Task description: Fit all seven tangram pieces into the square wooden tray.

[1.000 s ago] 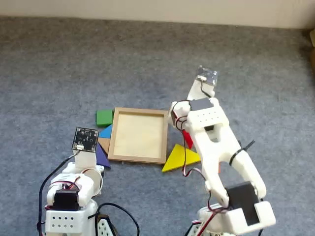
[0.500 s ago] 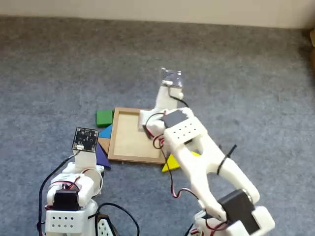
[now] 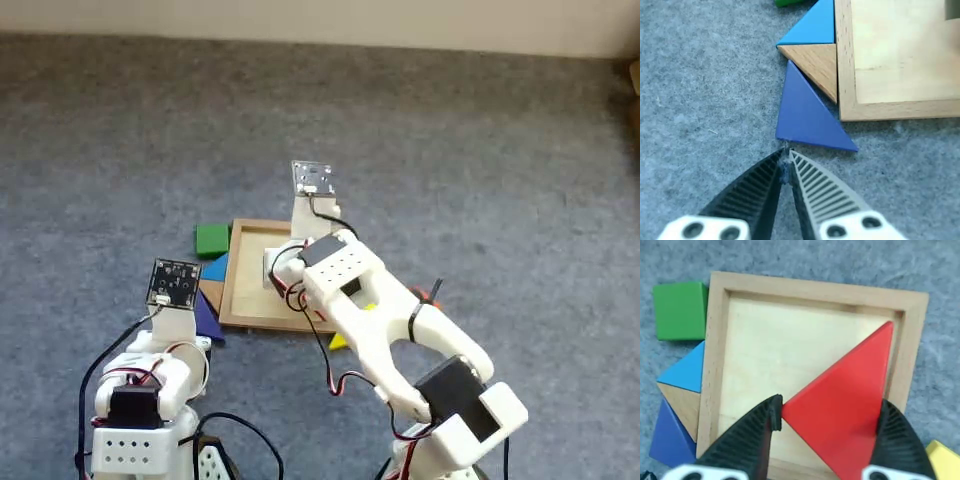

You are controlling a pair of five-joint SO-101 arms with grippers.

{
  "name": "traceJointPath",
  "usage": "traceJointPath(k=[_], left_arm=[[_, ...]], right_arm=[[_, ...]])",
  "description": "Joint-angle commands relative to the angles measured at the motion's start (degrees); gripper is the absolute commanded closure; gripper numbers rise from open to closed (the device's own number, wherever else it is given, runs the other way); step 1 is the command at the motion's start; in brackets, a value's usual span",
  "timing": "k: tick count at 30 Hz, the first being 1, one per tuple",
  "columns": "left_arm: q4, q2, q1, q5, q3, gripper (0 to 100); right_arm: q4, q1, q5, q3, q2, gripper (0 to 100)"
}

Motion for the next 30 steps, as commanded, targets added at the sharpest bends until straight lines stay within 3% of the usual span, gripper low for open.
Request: traceJointPath(k=[1,6,20,30], left_arm=[[0.3,-1.5,-0.5,-0.4,1.1,99],[0.3,-1.5,-0.5,-0.4,1.1,99],[0.3,-1.5,-0.5,-0.4,1.1,99],[0.3,-1.5,-0.5,-0.4,1.1,99]], right_arm=[[0.8,-1.2,-0.4,-0.7,-0.8,76.7],[0.8,-1.3,-0.4,-0.8,-0.8,68.3],[0.9,-1.0,-0.1,-0.7,-4.0,68.4],[8.8,-0.9,-0.1,-0.7,-11.2,68.7]])
